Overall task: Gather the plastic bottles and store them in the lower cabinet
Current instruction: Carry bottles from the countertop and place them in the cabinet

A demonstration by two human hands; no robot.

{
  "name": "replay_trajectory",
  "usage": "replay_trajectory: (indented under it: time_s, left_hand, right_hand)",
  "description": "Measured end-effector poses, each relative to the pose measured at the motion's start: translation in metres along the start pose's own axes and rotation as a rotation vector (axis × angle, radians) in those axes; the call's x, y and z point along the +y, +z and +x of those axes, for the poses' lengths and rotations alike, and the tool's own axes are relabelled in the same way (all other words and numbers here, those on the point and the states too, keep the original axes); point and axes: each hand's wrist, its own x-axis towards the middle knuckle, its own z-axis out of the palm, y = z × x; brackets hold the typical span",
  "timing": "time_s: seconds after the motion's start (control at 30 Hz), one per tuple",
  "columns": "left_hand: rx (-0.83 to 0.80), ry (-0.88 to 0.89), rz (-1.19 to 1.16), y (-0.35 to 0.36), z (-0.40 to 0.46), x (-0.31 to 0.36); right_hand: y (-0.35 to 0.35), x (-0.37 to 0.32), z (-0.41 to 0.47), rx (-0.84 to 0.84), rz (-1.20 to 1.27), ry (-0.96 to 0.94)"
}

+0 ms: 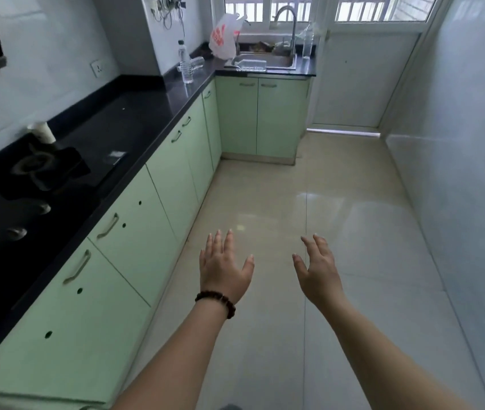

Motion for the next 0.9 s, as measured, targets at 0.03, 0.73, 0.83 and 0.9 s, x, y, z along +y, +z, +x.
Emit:
replay_trajectory:
  time_s: [0.03,0.73,0.83,0.9]
  left_hand:
    - [0.005,-0.004,0.001,0.002,0.016,0.003]
    - [0.112,-0.111,-0.015,0.006,0.525,-0.014]
    - [0.121,-0.117,-0.019,0.008,0.585,-0.013]
    - [0.127,-0.129,-0.022,0.014,0.627,-0.014]
  right_hand:
    - [0.001,0.0,0.016,-0.006,0.005,-0.005]
    - [0.083,-0.074,0.529,-0.027,-0.001,-0.076]
    - [0.092,-0.091,0.592,-0.031,0.01,-0.098]
    - [0.1,-0.098,0.637,-0.038,0.025,-0.106]
